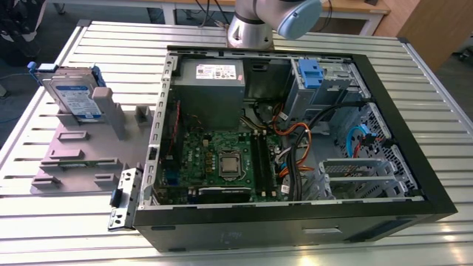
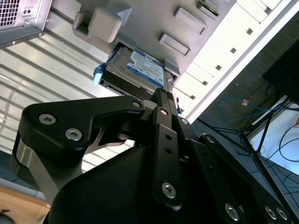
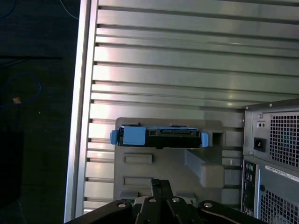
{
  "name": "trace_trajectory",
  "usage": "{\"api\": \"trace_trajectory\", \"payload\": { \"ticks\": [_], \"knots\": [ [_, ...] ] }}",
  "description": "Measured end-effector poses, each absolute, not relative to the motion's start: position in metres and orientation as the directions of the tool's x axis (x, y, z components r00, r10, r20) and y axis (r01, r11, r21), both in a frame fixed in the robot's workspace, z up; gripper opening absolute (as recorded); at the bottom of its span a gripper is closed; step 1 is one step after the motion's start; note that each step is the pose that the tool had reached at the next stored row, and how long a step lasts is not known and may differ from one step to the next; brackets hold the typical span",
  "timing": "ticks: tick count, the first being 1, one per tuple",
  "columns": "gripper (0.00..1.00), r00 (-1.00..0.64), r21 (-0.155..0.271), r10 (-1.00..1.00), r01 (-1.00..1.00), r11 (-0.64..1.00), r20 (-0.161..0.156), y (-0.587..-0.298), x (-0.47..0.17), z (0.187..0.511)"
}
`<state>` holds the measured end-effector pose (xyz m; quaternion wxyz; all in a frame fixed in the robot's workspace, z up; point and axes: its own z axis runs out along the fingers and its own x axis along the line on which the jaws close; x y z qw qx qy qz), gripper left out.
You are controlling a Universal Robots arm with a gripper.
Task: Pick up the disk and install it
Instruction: 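Pick up the disk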
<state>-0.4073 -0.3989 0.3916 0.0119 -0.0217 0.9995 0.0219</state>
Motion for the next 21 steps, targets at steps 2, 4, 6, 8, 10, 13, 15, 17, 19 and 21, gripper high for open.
{"api": "trace_trajectory", "payload": {
  "ticks": [2, 4, 6, 8, 10, 13, 15, 17, 19, 21],
  "knots": [
    [0.11, -0.999, 0.043, -0.044, -0.045, 0.998, -0.025, -0.3989, -0.4073, 0.3916],
    [0.11, -0.999, 0.043, -0.045, -0.046, 0.998, -0.025, -0.3989, -0.4073, 0.3916],
    [0.11, -0.998, 0.043, -0.06, -0.061, 0.997, -0.025, -0.3989, -0.4073, 0.3916],
    [0.11, -0.997, 0.043, -0.075, -0.076, 0.996, -0.025, -0.3989, -0.4073, 0.3916],
    [0.11, -0.997, 0.043, -0.076, -0.077, 0.996, -0.025, -0.3989, -0.4073, 0.3916],
    [0.11, -0.996, 0.043, -0.086, -0.087, 0.995, -0.025, -0.3989, -0.4073, 0.3916],
    [0.11, -0.996, 0.043, -0.086, -0.087, 0.995, -0.025, -0.3989, -0.4073, 0.3916],
    [0.11, -0.996, 0.043, -0.087, -0.088, 0.995, -0.025, -0.3989, -0.4073, 0.3916],
    [0.11, -0.996, 0.043, -0.089, -0.09, 0.995, -0.025, -0.3989, -0.4073, 0.3916],
    [0.11, -0.996, 0.043, -0.09, -0.091, 0.995, -0.025, -0.3989, -0.4073, 0.3916]
  ]
}}
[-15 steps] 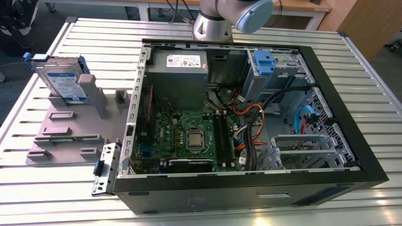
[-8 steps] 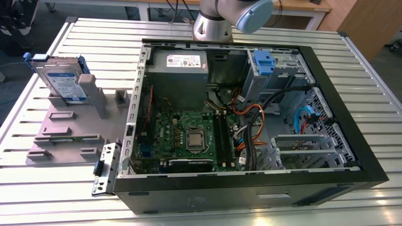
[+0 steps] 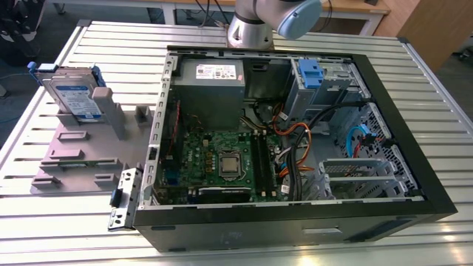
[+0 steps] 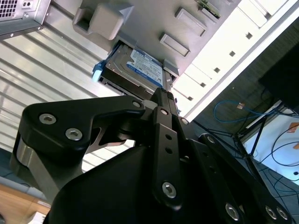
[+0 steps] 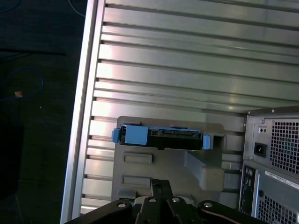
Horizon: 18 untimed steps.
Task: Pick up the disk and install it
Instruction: 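Pick up the disk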
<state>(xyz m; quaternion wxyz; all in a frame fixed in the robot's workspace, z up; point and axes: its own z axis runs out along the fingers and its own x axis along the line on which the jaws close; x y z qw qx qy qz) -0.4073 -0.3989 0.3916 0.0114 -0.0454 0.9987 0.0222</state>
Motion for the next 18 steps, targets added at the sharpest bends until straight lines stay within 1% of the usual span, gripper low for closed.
{"api": "trace_trajectory", "payload": {
  "ticks": [10, 12, 17, 18],
  "knots": [
    [0.11, -0.995, 0.043, -0.096, -0.097, 0.994, -0.025, -0.3989, -0.4073, 0.3916],
    [0.11, -0.986, 0.043, -0.164, -0.165, 0.985, -0.025, -0.3989, -0.4073, 0.3916],
    [0.11, -0.986, 0.043, -0.166, -0.167, 0.985, -0.025, -0.3989, -0.4073, 0.3916],
    [0.11, -0.98, 0.043, -0.198, -0.199, 0.979, -0.025, -0.3989, -0.4073, 0.3916]
  ]
}}
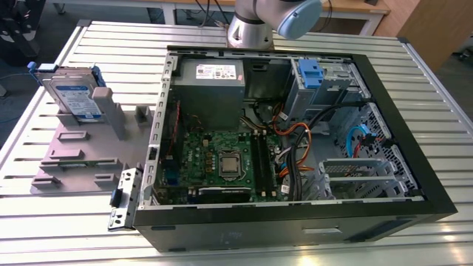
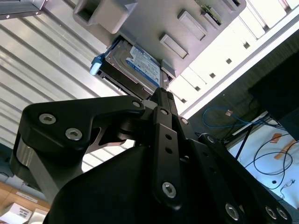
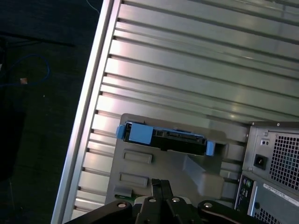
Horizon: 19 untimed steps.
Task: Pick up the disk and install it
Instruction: 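Pick up the disk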
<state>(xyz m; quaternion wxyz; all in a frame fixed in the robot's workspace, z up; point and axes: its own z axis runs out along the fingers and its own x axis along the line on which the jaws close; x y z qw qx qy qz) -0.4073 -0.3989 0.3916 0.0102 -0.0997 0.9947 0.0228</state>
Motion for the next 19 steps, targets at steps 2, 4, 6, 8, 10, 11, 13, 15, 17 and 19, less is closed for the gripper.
{"api": "trace_trajectory", "payload": {
  "ticks": [2, 4, 6, 8, 10, 11, 13, 15, 17, 19],
  "knots": [
    [0.11, -0.975, 0.043, -0.222, -0.223, 0.974, -0.025, -0.3989, -0.4073, 0.3916],
    [0.11, -0.975, 0.043, -0.223, -0.224, 0.974, -0.025, -0.3989, -0.4073, 0.3916],
    [0.11, -0.974, 0.043, -0.224, -0.225, 0.973, -0.025, -0.3989, -0.4073, 0.3916],
    [0.11, -0.974, 0.043, -0.225, -0.226, 0.973, -0.025, -0.3989, -0.4073, 0.3916],
    [0.11, -0.974, 0.043, -0.226, -0.227, 0.973, -0.025, -0.3989, -0.4073, 0.3916],
    [0.11, -0.974, 0.043, -0.227, -0.228, 0.973, -0.025, -0.3989, -0.4073, 0.3916],
    [0.11, -0.973, 0.043, -0.228, -0.229, 0.972, -0.025, -0.3989, -0.4073, 0.3916],
    [0.11, -0.973, 0.043, -0.23, -0.231, 0.972, -0.025, -0.3989, -0.4073, 0.3916],
    [0.11, -0.973, 0.043, -0.231, -0.231, 0.972, -0.025, -0.3989, -0.4073, 0.3916],
    [0.11, -0.972, 0.043, -0.232, -0.233, 0.972, -0.025, -0.3989, -0.4073, 0.3916]
  ]
}}
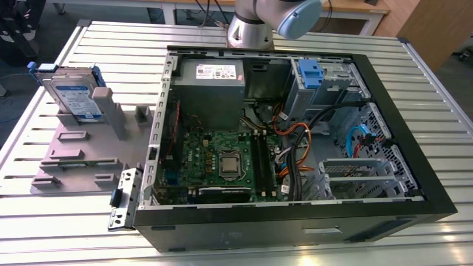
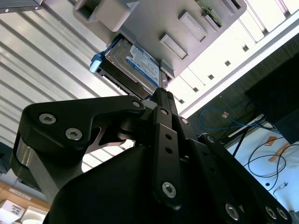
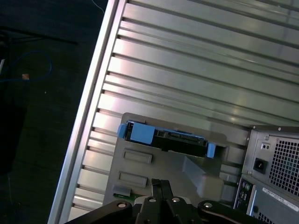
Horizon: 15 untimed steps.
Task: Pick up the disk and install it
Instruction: 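Pick up the disk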
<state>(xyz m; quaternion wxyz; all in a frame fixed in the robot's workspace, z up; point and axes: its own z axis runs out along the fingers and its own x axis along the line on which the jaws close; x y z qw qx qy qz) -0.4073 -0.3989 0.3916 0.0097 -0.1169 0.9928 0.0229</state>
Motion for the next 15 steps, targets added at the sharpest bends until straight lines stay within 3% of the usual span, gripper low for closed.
{"api": "trace_trajectory", "payload": {
  "ticks": [15],
  "knots": [
    [0.11, -0.971, 0.043, -0.24, -0.241, 0.97, -0.025, -0.3989, -0.4073, 0.3916]
  ]
}}
